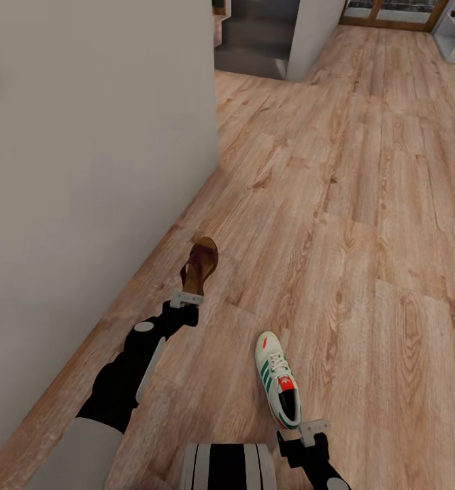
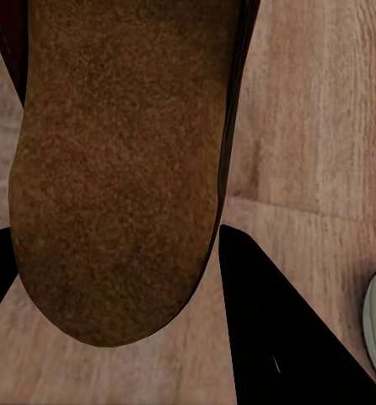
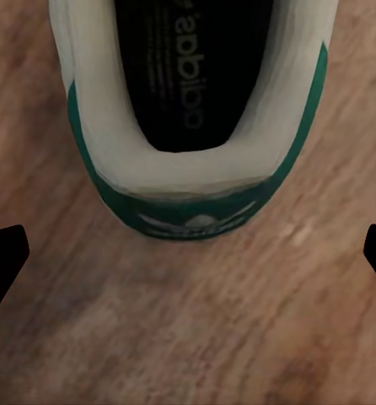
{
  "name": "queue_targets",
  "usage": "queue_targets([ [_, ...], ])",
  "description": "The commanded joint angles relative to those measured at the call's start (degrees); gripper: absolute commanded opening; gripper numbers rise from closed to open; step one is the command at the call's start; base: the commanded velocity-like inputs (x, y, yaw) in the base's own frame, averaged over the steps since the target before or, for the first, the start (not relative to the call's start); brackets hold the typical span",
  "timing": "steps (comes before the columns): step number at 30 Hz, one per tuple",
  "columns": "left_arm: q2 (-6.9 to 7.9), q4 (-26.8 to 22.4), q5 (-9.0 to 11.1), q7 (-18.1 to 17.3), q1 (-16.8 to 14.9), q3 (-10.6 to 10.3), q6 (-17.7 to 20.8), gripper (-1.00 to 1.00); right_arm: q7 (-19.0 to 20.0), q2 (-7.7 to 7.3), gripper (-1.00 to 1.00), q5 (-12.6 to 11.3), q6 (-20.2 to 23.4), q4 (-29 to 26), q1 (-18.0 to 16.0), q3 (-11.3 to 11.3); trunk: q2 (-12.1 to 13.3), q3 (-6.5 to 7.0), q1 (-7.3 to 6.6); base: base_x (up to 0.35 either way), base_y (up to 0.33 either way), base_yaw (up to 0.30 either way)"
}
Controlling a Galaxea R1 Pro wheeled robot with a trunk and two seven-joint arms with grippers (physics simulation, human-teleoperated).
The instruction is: Pick up the two gym shoes and the two sandals from the corridor floor and place them onto the hallstand (shoe rack) in the corridor, making sure they are on the rack and not on the floor. Arrange them so the two gym shoes are next to each other and the two sandals are next to each other.
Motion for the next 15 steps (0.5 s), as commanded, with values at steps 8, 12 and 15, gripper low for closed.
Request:
queue_targets([
  [8, -0.02, -0.1, -0.35, -0.5, -0.02, 0.06, 0.28, -1.0, -0.28, -0.1, 1.0, 0.26, -0.1, -0.07, -0.02, 0.06, -0.01, -0.22, -0.01, 0.0, 0.0, 0.0],
  [12, 0.0, -0.04, -0.4, -0.5, -0.02, 0.06, 0.28, -1.0, -0.28, -0.11, 1.0, 0.21, -0.07, -0.16, -0.01, 0.01, -0.03, -0.77, 0.02, 0.0, 0.0, 0.0],
  [15, 0.01, -0.02, -0.42, -0.47, -0.02, 0.06, 0.28, -1.0, -0.28, -0.11, 1.0, 0.2, -0.05, -0.19, -0.02, -0.81, -0.07, -1.69, 0.09, 0.0, 0.0, 0.0],
])
